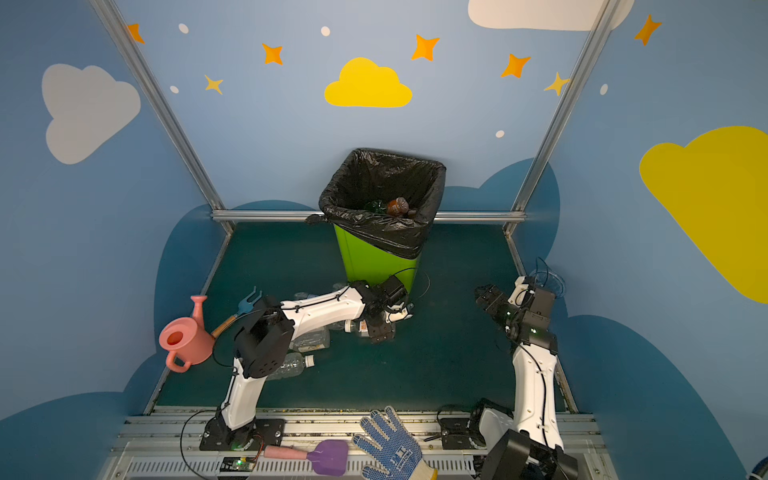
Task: Throw the plastic bottles in the bin
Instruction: 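Reach the left gripper across the pile and close on the square guava-label bottle, then lift the guava-label bottle over the bin and open the left gripper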
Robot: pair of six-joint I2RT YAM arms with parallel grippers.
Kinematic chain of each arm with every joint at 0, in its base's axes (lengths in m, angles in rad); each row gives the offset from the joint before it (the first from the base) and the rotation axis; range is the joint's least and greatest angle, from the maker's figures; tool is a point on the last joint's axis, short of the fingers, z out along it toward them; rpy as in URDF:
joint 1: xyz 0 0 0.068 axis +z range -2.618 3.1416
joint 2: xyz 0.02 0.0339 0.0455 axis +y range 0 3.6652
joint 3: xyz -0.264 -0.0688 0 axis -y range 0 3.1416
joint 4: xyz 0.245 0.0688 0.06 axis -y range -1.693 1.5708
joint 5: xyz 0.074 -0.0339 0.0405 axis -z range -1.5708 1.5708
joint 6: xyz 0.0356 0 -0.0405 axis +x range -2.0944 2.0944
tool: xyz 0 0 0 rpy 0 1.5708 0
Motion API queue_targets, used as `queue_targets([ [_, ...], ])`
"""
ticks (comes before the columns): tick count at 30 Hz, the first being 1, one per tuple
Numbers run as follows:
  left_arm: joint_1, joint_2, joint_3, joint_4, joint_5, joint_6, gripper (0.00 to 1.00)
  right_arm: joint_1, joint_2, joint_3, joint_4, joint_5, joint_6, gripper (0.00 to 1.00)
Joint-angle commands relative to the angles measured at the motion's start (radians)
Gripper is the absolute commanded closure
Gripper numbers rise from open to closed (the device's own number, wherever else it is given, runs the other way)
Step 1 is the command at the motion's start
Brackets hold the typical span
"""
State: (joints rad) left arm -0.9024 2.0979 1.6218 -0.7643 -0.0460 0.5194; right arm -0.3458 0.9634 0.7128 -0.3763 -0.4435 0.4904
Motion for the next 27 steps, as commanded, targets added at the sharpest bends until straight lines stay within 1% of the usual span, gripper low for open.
queue_targets([
  [1,-0.001,0.015,0.027,-0.062,0.041,-0.005,0.22,-0.009,0.005,0.011,0.006,-0.01,-0.008,0.02],
  [5,-0.005,0.015,0.035,-0.068,0.048,-0.019,0.33,-0.011,0.006,0.011,0.004,-0.018,-0.007,0.02],
  [10,-0.009,0.039,0.066,-0.103,0.029,-0.03,0.35,-0.013,0.009,0.012,0.005,-0.021,-0.004,0.02],
  [11,-0.009,0.046,0.067,-0.105,0.024,-0.034,0.34,-0.014,0.009,0.012,0.005,-0.021,-0.004,0.02],
  [13,-0.011,0.056,0.07,-0.112,0.013,-0.041,0.26,-0.015,0.011,0.012,0.006,-0.022,-0.005,0.02],
  [14,-0.012,0.062,0.076,-0.119,0.013,-0.043,0.25,-0.016,0.011,0.013,0.005,-0.024,-0.002,0.02],
  [17,-0.02,0.084,0.094,-0.135,0.01,-0.044,0.22,-0.018,0.018,0.018,0.01,-0.037,0.005,0.02],
  [21,-0.025,0.109,0.121,-0.148,0.01,-0.042,0.22,-0.021,0.024,0.023,0.011,-0.052,0.008,0.02],
  [23,-0.027,0.114,0.134,-0.153,0.013,-0.04,0.24,-0.021,0.025,0.023,0.009,-0.052,0.004,0.02],
  [27,-0.027,0.097,0.148,-0.152,0.044,-0.047,0.39,-0.019,0.026,0.019,0.006,-0.051,0.0,0.02],
])
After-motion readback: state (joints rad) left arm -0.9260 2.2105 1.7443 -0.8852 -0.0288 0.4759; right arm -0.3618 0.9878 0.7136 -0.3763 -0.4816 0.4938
